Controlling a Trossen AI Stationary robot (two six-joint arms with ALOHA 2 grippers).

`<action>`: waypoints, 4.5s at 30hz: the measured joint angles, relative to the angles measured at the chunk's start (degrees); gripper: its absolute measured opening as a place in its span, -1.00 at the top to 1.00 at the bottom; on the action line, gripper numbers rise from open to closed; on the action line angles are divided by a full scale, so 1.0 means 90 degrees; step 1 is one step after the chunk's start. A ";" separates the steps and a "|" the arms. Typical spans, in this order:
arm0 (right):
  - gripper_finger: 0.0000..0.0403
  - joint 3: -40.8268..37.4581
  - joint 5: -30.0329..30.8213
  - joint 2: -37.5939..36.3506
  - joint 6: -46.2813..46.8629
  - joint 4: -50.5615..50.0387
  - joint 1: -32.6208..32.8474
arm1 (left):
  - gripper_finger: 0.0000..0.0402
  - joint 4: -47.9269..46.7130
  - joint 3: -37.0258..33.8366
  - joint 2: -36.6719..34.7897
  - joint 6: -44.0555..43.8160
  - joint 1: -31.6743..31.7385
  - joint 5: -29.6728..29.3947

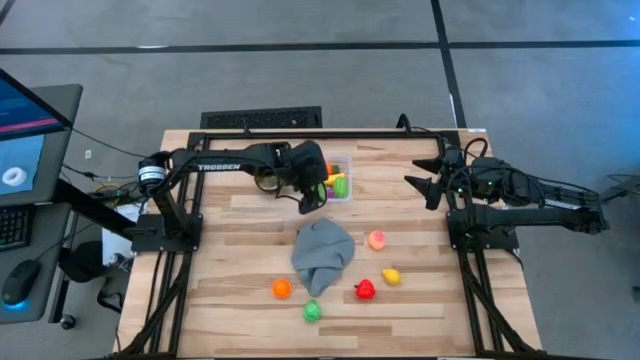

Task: Pick and placing Produce into tupperware
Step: Put the green cabbage into the transparent container

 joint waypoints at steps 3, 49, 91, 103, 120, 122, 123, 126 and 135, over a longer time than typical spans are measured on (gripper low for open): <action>-0.65 0.0000 0.0000 0.0002 0.0000 0.0000 0.0002 | -0.19 0.0181 0.0000 0.0000 0.0106 0.0016 -0.0390; -0.65 0.0000 0.0032 0.0001 -0.0036 -0.0189 0.0012 | -0.19 0.1862 -0.0005 0.1103 -0.0282 0.0621 -0.1755; -0.65 0.0000 0.0197 0.0002 -0.0092 -0.0187 0.0012 | -0.20 0.2370 -0.0005 0.1103 -0.0582 0.0786 -0.1521; -0.65 0.0000 0.0243 0.0001 -0.0126 -0.0187 0.0012 | -0.19 0.2472 -0.0005 0.1103 -0.0657 0.0790 -0.1524; -0.65 0.0000 0.0209 0.0002 0.0142 -0.0546 0.0029 | -0.19 0.2200 0.0531 0.1749 -0.0642 0.0714 -0.1713; -0.65 0.0000 0.0208 0.0002 0.0163 -0.0618 0.0025 | -0.19 0.2215 0.0585 0.1746 -0.0655 0.0803 -0.1687; -0.65 0.0000 0.0207 0.0002 0.0163 -0.0622 0.0024 | -0.19 0.2210 0.0585 0.1744 -0.0696 0.0830 -0.1689; -0.65 0.0000 0.0202 0.0002 0.0133 -0.0638 0.0024 | -0.20 0.2078 0.0583 0.1746 -0.0800 0.0882 -0.1663; -0.65 0.0000 0.0224 0.0001 -0.0012 -0.0644 0.0024 | -0.23 0.1690 0.0583 0.1746 -0.0878 0.0924 -0.1513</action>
